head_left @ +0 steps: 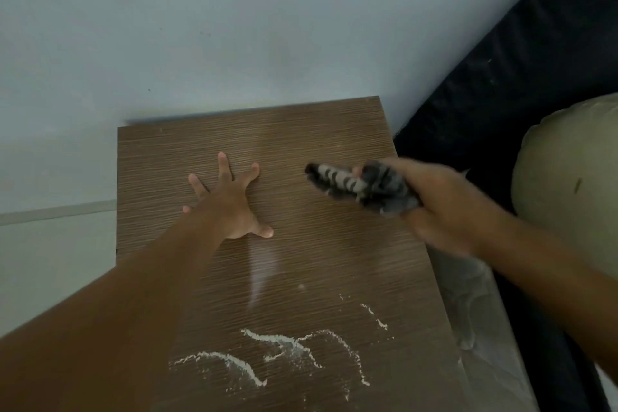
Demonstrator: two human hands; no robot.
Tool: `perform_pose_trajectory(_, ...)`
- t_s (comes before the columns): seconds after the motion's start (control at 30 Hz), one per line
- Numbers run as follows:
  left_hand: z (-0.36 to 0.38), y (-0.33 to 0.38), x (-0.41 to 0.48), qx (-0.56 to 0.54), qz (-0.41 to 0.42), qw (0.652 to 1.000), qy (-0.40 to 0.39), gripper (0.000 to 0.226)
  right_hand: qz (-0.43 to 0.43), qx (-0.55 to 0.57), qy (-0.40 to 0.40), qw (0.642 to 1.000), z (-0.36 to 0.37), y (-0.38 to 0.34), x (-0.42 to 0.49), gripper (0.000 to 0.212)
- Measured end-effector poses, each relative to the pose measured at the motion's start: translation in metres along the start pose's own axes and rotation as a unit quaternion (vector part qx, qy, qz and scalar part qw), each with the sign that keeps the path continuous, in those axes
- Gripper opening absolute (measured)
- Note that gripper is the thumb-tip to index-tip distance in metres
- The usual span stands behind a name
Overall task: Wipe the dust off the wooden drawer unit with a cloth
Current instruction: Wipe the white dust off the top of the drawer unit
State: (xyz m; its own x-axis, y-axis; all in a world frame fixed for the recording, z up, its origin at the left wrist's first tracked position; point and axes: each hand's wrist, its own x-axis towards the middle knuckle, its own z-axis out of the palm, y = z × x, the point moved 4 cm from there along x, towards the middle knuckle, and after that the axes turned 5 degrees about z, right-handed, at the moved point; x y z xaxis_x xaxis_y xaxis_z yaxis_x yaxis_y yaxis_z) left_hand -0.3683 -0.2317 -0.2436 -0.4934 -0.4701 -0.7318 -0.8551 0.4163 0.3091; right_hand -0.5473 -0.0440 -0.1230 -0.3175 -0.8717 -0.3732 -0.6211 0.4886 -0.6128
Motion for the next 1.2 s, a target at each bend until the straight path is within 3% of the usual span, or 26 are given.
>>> perform_pose_trajectory(0.2, 0.0, 0.001, -0.002, 0.001, -0.005, 1.0, 0.002, 0.121, -0.032, -0.18, 0.124, 0.975, -0.049, 0.015, 0.083, 0.044)
perform_pose_trajectory(0.4, 0.0, 0.0, -0.002, -0.006, -0.004, 1.0, 0.004, 0.119, -0.013, -0.302, 0.106, 0.947, -0.039, 0.042, 0.141, 0.05)
perform_pose_trajectory(0.6, 0.0, -0.002, -0.001, -0.012, 0.001, 1.0, 0.004, 0.12, 0.088, -0.203, -0.014, 0.975, -0.008, 0.066, 0.142, 0.07)
perform_pose_trajectory(0.73, -0.001, -0.002, -0.001, -0.009, 0.001, 1.0, 0.004, 0.12, 0.077, -0.125, 0.038, 0.988, 0.011, 0.075, 0.126, 0.071)
perform_pose_trajectory(0.87, -0.001, 0.0, 0.0, -0.004, -0.001, 1.0, 0.002, 0.121, 0.044, -0.143, 0.09, 0.985, 0.038, 0.084, 0.097, 0.069)
perform_pose_trajectory(1.03, -0.001, 0.0, 0.0, 0.005, -0.001, 1.0, 0.001, 0.121, 0.062, -0.211, 0.093, 0.971, 0.072, 0.094, 0.054, 0.073)
perform_pose_trajectory(1.2, 0.0, 0.001, -0.001, 0.009, 0.001, 1.0, 0.015, 0.121, 0.071, -0.189, 0.09, 0.975, 0.096, 0.091, 0.011, 0.073)
